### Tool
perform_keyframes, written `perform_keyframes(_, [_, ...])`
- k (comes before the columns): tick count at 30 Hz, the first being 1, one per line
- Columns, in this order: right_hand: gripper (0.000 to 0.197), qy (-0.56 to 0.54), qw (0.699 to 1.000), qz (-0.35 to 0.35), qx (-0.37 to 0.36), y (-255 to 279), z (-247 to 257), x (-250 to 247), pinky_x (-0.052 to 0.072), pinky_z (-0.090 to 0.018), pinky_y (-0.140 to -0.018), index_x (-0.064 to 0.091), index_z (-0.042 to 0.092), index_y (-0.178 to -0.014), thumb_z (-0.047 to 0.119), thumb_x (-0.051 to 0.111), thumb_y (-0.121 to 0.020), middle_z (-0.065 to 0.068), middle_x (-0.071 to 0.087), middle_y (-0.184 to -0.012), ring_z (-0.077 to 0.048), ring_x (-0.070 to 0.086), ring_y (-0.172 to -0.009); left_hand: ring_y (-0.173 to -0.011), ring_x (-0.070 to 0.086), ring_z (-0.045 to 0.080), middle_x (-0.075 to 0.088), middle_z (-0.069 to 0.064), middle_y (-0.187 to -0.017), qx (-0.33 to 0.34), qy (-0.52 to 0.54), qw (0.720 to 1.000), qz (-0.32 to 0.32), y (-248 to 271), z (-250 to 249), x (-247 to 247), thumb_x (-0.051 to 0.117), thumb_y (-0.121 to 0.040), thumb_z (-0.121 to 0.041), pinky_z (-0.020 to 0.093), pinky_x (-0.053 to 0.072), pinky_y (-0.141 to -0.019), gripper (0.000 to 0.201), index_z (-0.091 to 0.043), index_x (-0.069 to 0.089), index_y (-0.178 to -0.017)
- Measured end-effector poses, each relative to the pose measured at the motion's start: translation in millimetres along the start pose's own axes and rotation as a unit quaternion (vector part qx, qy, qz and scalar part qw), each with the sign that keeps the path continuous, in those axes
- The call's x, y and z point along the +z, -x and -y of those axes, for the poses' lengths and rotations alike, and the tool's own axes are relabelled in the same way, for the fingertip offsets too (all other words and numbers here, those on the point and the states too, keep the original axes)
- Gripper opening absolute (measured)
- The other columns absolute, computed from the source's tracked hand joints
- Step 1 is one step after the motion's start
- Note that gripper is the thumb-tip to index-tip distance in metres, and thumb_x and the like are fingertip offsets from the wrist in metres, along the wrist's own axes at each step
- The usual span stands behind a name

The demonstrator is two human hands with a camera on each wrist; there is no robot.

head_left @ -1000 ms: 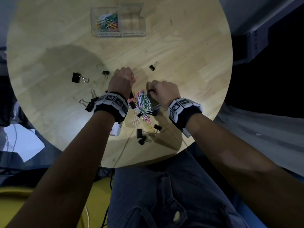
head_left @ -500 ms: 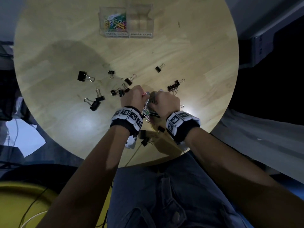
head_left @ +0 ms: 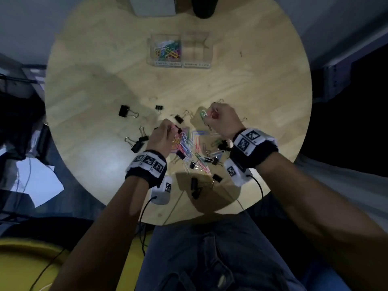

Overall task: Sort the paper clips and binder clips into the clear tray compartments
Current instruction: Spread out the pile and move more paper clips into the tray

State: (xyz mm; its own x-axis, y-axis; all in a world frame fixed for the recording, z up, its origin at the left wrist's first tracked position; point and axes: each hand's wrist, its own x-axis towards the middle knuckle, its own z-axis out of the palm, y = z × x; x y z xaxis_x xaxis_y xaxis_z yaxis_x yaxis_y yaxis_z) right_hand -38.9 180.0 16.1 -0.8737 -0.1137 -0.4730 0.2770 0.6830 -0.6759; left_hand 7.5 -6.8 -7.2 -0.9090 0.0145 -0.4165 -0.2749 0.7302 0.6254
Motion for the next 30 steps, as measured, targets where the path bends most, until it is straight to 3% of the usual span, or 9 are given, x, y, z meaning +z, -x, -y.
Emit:
perform_keyframes(3, [0.021, -0.039, 0.998, -0.004, -0.041, -32.9, 37.5, -21.0, 0.035, -0.013, -0.053, 0.047, 0.011, -0.066, 0.008, 0.056, -0.085, -0.003, 0.045, -0.06, -0.01, 0.041, -0.055, -0.064, 0.048, 0.023, 0.055, 0.011, -0.074, 0.004, 0.042, 0.998, -0.034, 4.9, 10.8, -8.2, 0.041, -0.097, -0.02, 0.029, 0.035, -0.061, 0.021, 0.0, 0.047, -0.097])
perform_keyframes(6, [0.028, -0.033, 0.996, 0.038, -0.071, -70.9, 77.2, -36.1, 0.039, -0.029, -0.051, 0.04, 0.011, -0.063, 0.008, 0.052, -0.088, -0.011, 0.038, -0.058, -0.019, 0.041, -0.049, -0.06, 0.049, 0.025, 0.053, 0.005, -0.068, -0.019, 0.105, 0.994, -0.036, 7.5, 22.2, -7.1, 0.037, -0.098, -0.023, 0.032, 0.038, -0.062, 0.015, -0.014, 0.041, -0.087])
perform_keyframes(9, [0.041, 0.043, 0.994, 0.025, -0.096, -112.0, 116.1, -37.5, 0.032, -0.029, -0.057, 0.027, 0.016, -0.056, 0.011, 0.053, -0.088, -0.004, 0.029, -0.056, -0.023, 0.039, -0.055, -0.062, 0.048, 0.03, 0.048, 0.002, -0.069, -0.066, 0.129, 0.989, -0.04, 5.5, 25.0, -16.9, 0.031, -0.099, -0.027, 0.035, 0.039, -0.062, 0.018, -0.013, 0.042, -0.096])
perform_keyframes(12, [0.032, 0.137, 0.984, -0.008, -0.11, -145.2, 142.7, -29.1, 0.034, -0.027, -0.067, 0.037, 0.013, -0.062, 0.014, 0.055, -0.089, -0.005, 0.041, -0.068, -0.02, 0.044, -0.077, -0.072, 0.049, 0.021, 0.053, 0.005, -0.082, -0.09, 0.078, 0.992, -0.047, -3.1, 23.0, -32.4, 0.032, -0.099, -0.021, 0.027, 0.033, -0.065, 0.022, -0.006, 0.045, -0.109])
perform_keyframes(15, [0.024, 0.197, 0.976, 0.008, -0.089, -163.0, 153.9, -17.2, 0.045, -0.034, -0.073, 0.048, 0.008, -0.068, 0.013, 0.052, -0.09, -0.012, 0.053, -0.082, -0.025, 0.052, -0.082, -0.072, 0.051, 0.021, 0.056, 0.01, -0.09, -0.067, 0.066, 0.995, -0.04, -18.7, 18.8, -50.7, 0.032, -0.097, -0.013, 0.029, 0.039, -0.067, 0.02, -0.012, 0.046, -0.111])
perform_keyframes(19, [0.022, 0.195, 0.979, 0.028, -0.059, -163.1, 155.5, -16.7, 0.05, -0.038, -0.081, 0.06, -0.009, -0.101, 0.007, 0.047, -0.092, -0.022, 0.064, -0.1, -0.038, 0.06, -0.099, -0.094, 0.058, 0.031, 0.054, 0.017, -0.118, 0.025, -0.007, 0.996, -0.082, -59.3, -6.0, -80.6, 0.033, -0.094, -0.001, 0.043, 0.05, -0.085, 0.03, -0.008, 0.048, -0.119])
perform_keyframes(23, [0.031, 0.087, 0.994, -0.048, -0.041, -146.5, 134.2, -31.3, 0.044, -0.03, -0.09, 0.059, -0.002, -0.119, 0.001, 0.041, -0.093, -0.02, 0.058, -0.126, -0.032, 0.054, -0.117, -0.11, 0.055, 0.03, 0.055, 0.017, -0.125, 0.075, -0.041, 0.989, -0.118, -112.9, -43.8, -102.9, 0.035, -0.092, 0.004, 0.039, 0.046, -0.096, 0.036, -0.007, 0.047, -0.125])
perform_keyframes(26, [0.029, -0.006, 0.989, -0.147, -0.032, -116.2, 106.2, -34.9, 0.048, -0.033, -0.089, 0.063, -0.002, -0.111, 0.0, 0.042, -0.091, -0.02, 0.066, -0.113, -0.031, 0.061, -0.105, -0.113, 0.053, 0.034, 0.056, 0.021, -0.125, 0.086, -0.114, 0.986, -0.087, -149.3, -63.1, -103.9, 0.037, -0.091, 0.004, 0.041, 0.041, -0.095, 0.04, -0.005, 0.044, -0.129])
perform_keyframes(30, [0.02, -0.097, 0.983, -0.156, 0.001, -81.8, 61.9, -22.7, 0.054, -0.047, -0.088, 0.068, -0.002, -0.094, -0.003, 0.05, -0.085, -0.024, 0.07, -0.095, -0.034, 0.066, -0.091, -0.118, 0.05, 0.036, 0.052, 0.024, -0.13, 0.087, -0.158, 0.983, -0.047, -168.3, -70.3, -97.3, 0.037, -0.089, 0.006, 0.042, 0.04, -0.098, 0.049, -0.005, 0.038, -0.136])
